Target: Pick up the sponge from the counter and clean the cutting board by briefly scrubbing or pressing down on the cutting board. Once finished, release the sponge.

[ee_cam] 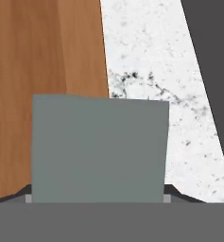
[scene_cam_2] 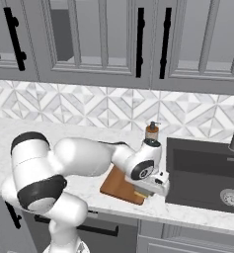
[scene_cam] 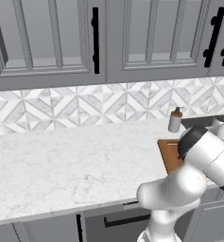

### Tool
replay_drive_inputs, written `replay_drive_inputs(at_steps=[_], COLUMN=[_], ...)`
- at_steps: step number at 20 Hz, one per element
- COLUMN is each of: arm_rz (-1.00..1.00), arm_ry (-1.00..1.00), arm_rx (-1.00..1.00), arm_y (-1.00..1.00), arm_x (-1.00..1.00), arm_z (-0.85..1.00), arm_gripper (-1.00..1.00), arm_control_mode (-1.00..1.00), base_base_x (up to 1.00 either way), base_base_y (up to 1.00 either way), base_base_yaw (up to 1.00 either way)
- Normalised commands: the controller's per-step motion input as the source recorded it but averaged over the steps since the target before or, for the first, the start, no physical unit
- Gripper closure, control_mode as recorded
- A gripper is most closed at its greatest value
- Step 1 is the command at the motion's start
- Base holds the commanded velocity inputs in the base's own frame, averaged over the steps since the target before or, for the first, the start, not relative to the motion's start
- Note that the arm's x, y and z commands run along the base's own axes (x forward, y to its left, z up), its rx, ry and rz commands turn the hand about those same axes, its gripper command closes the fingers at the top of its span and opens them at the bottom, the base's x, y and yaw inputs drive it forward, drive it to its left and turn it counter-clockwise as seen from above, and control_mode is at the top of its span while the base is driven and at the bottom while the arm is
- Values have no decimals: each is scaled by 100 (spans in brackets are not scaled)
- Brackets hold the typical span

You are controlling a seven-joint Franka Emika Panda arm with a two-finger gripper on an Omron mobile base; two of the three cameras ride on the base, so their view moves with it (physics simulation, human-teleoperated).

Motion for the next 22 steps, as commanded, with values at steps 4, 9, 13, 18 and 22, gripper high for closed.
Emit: replay_drive_inputs(at_steps=[4,9,13,18,22], arm_rz=[0,0,0,0,0], arm_ry=[0,12,5,0,0], arm_rx=[0,0,3,3,3], arm_y=[75,67,35,11,30], arm_x=[-45,12,21,30,64], arm_z=[-13,-85,-29,69,44], arm_gripper=[100,100,100,100,100], arm_control_mode=[-100,-100,-100,-100,-100], base_base_x=[0,0,0,0,0], base_base_y=[0,0,0,0,0], base_base_yaw=[0,0,0,0,0])
